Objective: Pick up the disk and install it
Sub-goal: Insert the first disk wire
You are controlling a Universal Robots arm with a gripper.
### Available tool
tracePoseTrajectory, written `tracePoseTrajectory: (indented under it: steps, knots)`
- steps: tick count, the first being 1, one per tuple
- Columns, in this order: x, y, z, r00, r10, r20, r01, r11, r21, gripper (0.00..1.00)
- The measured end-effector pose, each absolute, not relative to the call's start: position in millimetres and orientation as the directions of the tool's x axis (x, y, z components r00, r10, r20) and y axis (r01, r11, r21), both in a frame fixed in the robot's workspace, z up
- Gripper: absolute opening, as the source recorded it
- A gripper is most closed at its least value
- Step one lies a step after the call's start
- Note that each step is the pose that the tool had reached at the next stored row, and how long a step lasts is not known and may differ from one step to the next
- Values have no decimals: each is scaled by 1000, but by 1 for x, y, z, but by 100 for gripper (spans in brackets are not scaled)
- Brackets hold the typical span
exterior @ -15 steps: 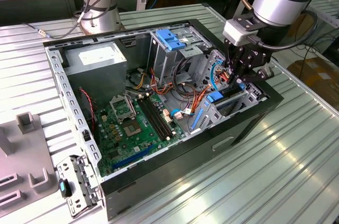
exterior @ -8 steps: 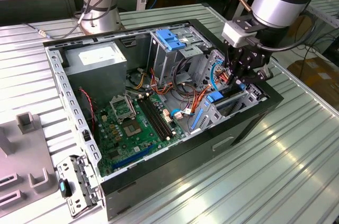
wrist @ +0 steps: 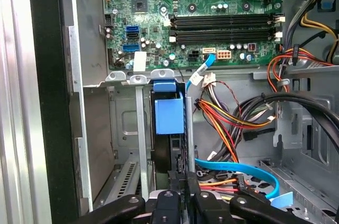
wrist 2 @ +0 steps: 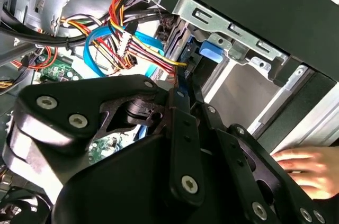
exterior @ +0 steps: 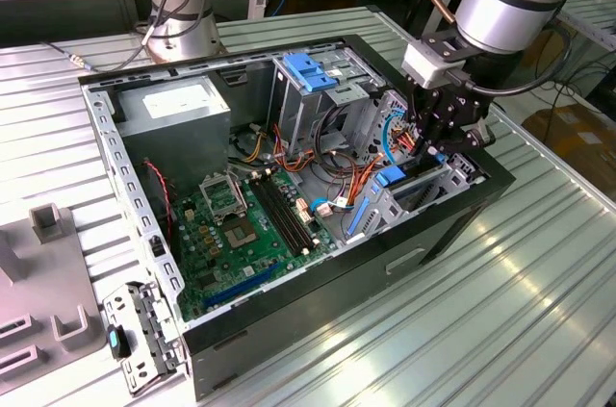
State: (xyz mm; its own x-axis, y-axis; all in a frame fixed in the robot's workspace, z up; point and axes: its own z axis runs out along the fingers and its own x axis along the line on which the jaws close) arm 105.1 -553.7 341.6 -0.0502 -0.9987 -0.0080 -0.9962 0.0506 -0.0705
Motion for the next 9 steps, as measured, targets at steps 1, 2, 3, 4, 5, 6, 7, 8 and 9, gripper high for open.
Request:
tracePoseTrajectory:
  steps: [1,2,3,4,5,6,7,8,9]
  knots:
    - [105,-554,345,-50,-999,-7,-996,51,-70,24]
    - [106,-554,350,-50,-999,-6,-996,51,-70,24]
    - [106,-554,352,-50,-999,-7,-996,51,-71,24]
    - [106,-554,353,-50,-999,-6,-996,51,-70,24]
    - [106,-554,353,-50,-999,-7,-996,51,-71,24]
    - [106,-554,353,-50,-999,-7,-996,51,-71,23]
    - [106,-554,354,-50,-999,-7,-996,51,-71,23]
    - [106,-554,354,-50,-999,-7,-996,51,-71,16]
    - [106,-554,354,-50,-999,-7,-996,51,-70,11]
